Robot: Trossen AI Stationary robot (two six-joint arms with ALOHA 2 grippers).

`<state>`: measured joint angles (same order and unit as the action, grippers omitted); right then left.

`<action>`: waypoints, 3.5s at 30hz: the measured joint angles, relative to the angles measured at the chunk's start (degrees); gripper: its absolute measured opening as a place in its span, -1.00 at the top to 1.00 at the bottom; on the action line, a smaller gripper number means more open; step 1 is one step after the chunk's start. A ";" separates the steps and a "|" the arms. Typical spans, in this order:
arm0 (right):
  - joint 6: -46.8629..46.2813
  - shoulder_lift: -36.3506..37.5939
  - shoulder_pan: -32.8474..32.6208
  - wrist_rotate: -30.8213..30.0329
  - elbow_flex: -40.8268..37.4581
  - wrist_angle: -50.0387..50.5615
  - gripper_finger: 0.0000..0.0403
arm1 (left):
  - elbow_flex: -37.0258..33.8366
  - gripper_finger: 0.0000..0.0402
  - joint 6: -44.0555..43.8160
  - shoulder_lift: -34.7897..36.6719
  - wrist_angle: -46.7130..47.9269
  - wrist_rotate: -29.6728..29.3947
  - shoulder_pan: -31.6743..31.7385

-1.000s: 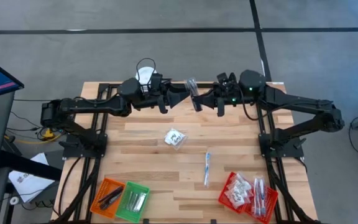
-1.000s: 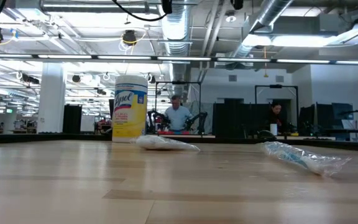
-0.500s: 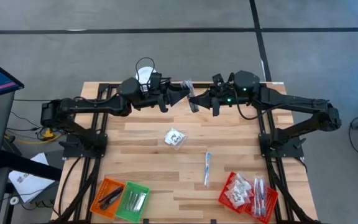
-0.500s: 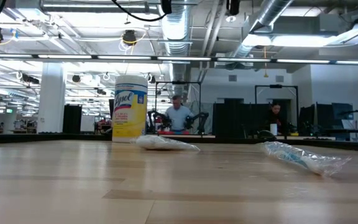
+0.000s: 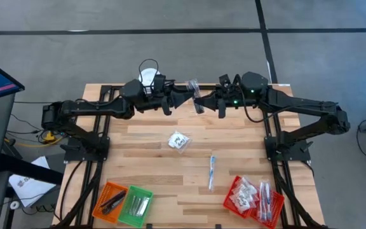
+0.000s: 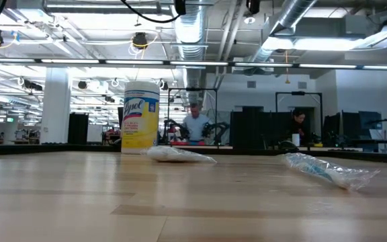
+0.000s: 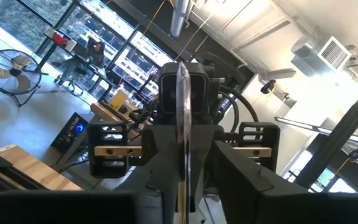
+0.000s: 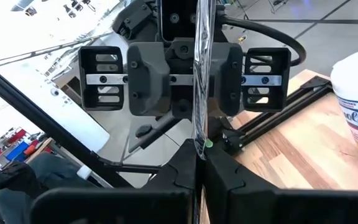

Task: Pick & Place Travel size toiletries
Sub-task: Put the black comb into the orange basket

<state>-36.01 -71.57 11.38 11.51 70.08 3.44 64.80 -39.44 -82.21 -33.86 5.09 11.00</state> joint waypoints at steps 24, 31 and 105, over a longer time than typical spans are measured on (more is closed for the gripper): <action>0.44 0.03 -2.61 0.38 -0.04 -2.56 0.25 | 0.06 0.98 -6.06 0.71 3.28 1.59 0.28; 0.63 0.78 -5.31 2.01 -0.09 -2.39 -0.25 | 0.15 0.99 -6.32 9.38 24.78 1.45 0.07; -5.60 -1.84 -16.61 -6.02 -0.02 -11.65 -0.37 | -7.07 0.97 -55.94 -4.20 83.00 -6.15 -70.77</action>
<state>-41.60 -73.41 -5.23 5.49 70.06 -8.21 57.74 -95.38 -86.41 49.14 -1.06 -59.77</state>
